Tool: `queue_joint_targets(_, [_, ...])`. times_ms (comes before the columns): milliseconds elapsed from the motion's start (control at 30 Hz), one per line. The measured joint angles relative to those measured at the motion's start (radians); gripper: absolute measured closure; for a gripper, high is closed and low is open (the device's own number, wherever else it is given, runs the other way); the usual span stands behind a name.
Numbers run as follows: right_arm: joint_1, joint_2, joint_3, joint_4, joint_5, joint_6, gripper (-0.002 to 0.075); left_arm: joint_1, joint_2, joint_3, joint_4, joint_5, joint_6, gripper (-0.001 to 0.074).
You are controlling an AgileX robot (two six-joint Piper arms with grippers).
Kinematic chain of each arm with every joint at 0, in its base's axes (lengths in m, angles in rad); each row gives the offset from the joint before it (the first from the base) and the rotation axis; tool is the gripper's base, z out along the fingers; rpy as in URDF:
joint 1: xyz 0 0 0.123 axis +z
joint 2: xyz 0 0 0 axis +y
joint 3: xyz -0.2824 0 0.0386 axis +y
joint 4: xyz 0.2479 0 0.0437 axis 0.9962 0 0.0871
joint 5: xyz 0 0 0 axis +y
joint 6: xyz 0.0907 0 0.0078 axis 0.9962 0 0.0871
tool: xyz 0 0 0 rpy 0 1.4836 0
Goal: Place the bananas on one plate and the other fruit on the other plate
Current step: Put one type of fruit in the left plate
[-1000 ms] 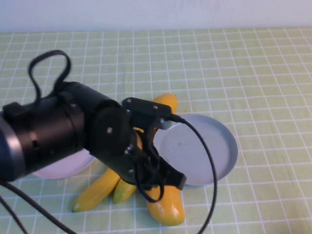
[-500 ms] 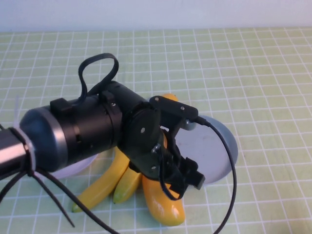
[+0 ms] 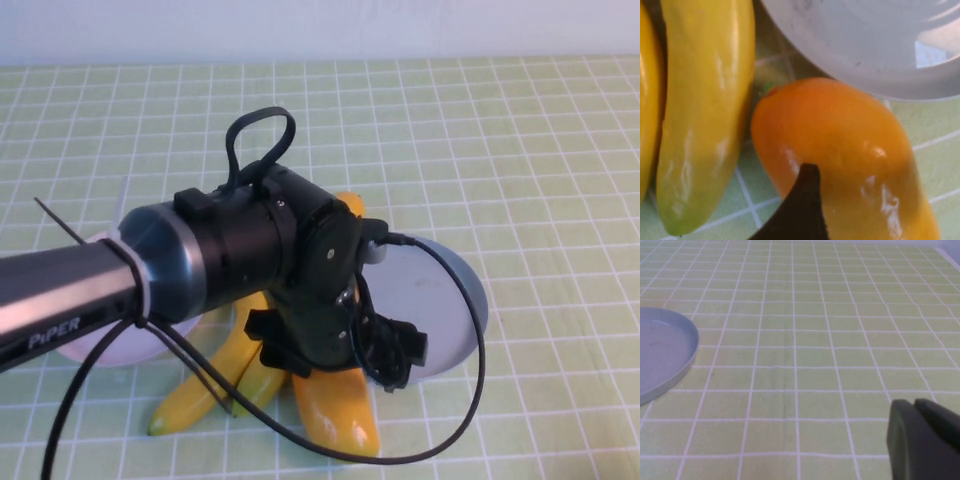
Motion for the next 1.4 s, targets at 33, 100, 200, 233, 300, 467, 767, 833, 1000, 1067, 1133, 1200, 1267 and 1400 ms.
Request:
queue_joint_targets(33, [0.0,0.0,0.0,0.0,0.0,0.0,0.0742,0.004,0.006,0.0,0.0,0.005,0.0,0.0066])
queue_joint_targets(100, [0.0,0.0,0.0,0.0,0.0,0.0,0.0742,0.012,0.009,0.0,0.0,0.013,0.0,0.0066])
queue_joint_targets(200, [0.0,0.0,0.0,0.0,0.0,0.0,0.0742,0.026,0.012,0.0,0.002,0.03,-0.002,0.0066])
queue_joint_targets(233, [0.0,0.0,0.0,0.0,0.001,0.0,0.0742,0.029,0.014,0.0,0.004,0.034,-0.002,0.0066])
queue_joint_targets(300, [0.0,0.0,0.0,0.0,0.001,0.0,0.0742,0.034,0.014,0.0,0.007,0.037,-0.002,0.0066])
queue_joint_targets(467, [0.0,0.0,0.0,0.0,0.001,0.0,0.0742,0.036,0.033,-0.002,0.007,0.059,-0.002,0.0066])
queue_joint_targets(767, [0.0,0.0,0.0,0.0,0.001,0.0,0.0742,0.036,0.092,-0.006,0.007,0.04,-0.002,0.0066])
queue_joint_targets(833, [0.0,0.0,0.0,0.0,0.001,0.0,0.0742,0.036,0.101,-0.008,0.007,0.04,0.009,0.0066])
queue_joint_targets(1000, [0.0,0.0,0.0,0.0,0.001,0.0,0.0742,0.036,0.115,-0.008,0.008,0.038,0.038,0.0077])
queue_joint_targets(1067, [0.0,0.0,0.0,0.0,0.001,0.0,0.0742,0.036,0.115,-0.008,0.011,0.038,0.043,0.0131])
queue_joint_targets(1133, [0.0,0.0,0.0,0.0,0.001,0.0,0.0742,0.036,0.115,-0.01,0.011,0.038,0.07,0.0165])
queue_joint_targets(1200, [0.0,0.0,0.0,0.0,0.001,0.0,0.0742,0.036,0.115,-0.01,0.011,0.038,0.115,0.0165])
queue_joint_targets(1267, [0.0,0.0,0.0,0.0,0.001,0.0,0.0742,0.036,0.115,-0.01,0.011,0.038,0.153,0.0165])
queue_joint_targets(1400, [0.0,0.0,0.0,0.0,0.001,0.0,0.0742,0.036,0.08,-0.01,0.016,0.063,0.189,0.0165])
